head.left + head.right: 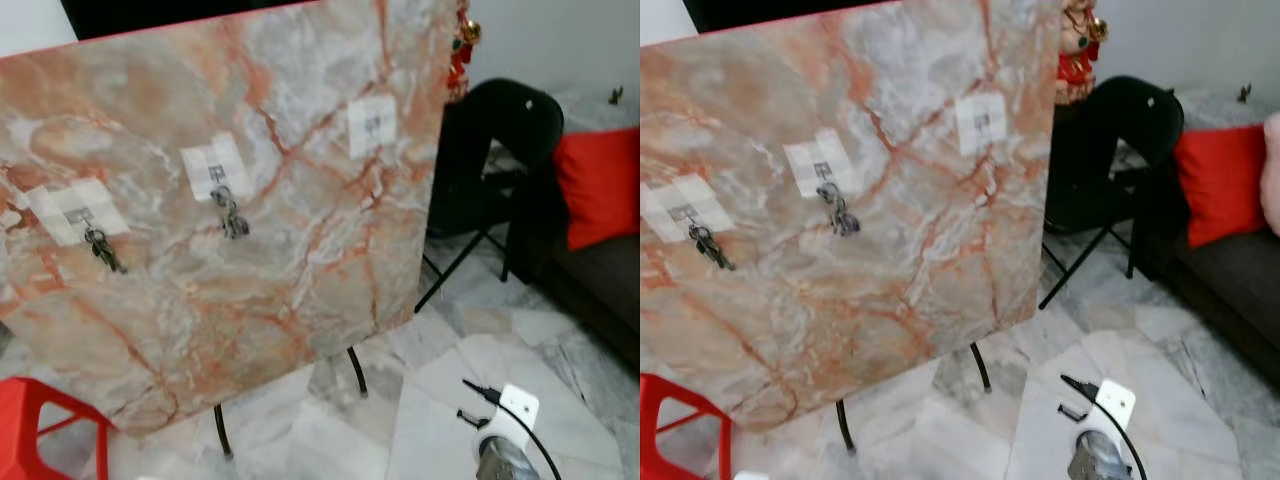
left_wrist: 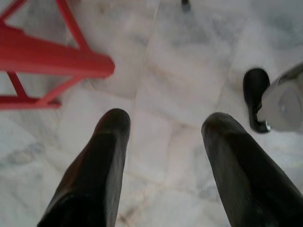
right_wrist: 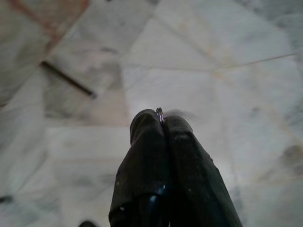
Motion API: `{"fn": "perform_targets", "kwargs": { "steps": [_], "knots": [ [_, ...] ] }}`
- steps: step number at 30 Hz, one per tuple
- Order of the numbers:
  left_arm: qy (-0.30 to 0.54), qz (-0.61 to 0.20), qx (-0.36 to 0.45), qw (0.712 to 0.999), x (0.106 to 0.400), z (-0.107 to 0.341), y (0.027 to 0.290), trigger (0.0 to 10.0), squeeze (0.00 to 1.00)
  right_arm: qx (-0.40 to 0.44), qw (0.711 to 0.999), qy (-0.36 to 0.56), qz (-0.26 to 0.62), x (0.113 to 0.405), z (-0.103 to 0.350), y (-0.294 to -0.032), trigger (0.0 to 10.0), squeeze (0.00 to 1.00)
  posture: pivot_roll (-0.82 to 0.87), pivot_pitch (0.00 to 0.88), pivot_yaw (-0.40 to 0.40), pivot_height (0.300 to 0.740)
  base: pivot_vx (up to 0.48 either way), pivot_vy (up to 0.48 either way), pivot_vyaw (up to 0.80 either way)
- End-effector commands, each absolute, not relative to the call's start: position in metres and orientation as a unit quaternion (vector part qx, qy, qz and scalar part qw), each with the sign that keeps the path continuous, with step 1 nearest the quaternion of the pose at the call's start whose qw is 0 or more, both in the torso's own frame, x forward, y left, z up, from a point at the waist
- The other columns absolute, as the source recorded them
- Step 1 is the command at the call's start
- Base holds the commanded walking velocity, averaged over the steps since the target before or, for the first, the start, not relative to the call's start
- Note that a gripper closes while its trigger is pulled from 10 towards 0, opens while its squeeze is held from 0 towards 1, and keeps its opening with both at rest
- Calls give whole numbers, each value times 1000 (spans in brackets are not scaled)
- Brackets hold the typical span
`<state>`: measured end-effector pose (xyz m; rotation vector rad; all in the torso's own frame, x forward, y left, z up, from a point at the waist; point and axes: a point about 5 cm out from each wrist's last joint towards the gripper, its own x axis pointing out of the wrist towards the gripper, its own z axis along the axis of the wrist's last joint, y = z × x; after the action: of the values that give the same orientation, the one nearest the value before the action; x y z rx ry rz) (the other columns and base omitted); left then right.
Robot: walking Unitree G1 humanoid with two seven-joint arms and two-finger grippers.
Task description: Hang keys on a hook
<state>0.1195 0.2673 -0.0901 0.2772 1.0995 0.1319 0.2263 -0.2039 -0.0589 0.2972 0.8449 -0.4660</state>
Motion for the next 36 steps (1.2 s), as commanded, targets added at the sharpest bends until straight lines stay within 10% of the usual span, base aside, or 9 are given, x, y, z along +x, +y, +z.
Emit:
{"fn": "perform_targets", "kwargs": {
  "steps": [1, 27, 36],
  "knots": [
    [523, 72, 136, 838, 118, -88, 274, 10000, 0, 147, 878, 402, -214, 230, -58, -198, 10000, 0, -61, 0, 45, 740, 330, 0, 0],
    [529, 76, 133, 835, 114, -89, 275, 10000, 0, 160, 896, 350, -223, 215, -61, -213, 10000, 0, -40, 0, 34, 740, 211, 0, 217],
    [527, 82, 134, 836, 112, -89, 276, 10000, 0, -62, 940, 169, -290, 248, -9, -242, 10000, 0, -35, 0, 28, 740, 0, 0, 0]
  ]
}}
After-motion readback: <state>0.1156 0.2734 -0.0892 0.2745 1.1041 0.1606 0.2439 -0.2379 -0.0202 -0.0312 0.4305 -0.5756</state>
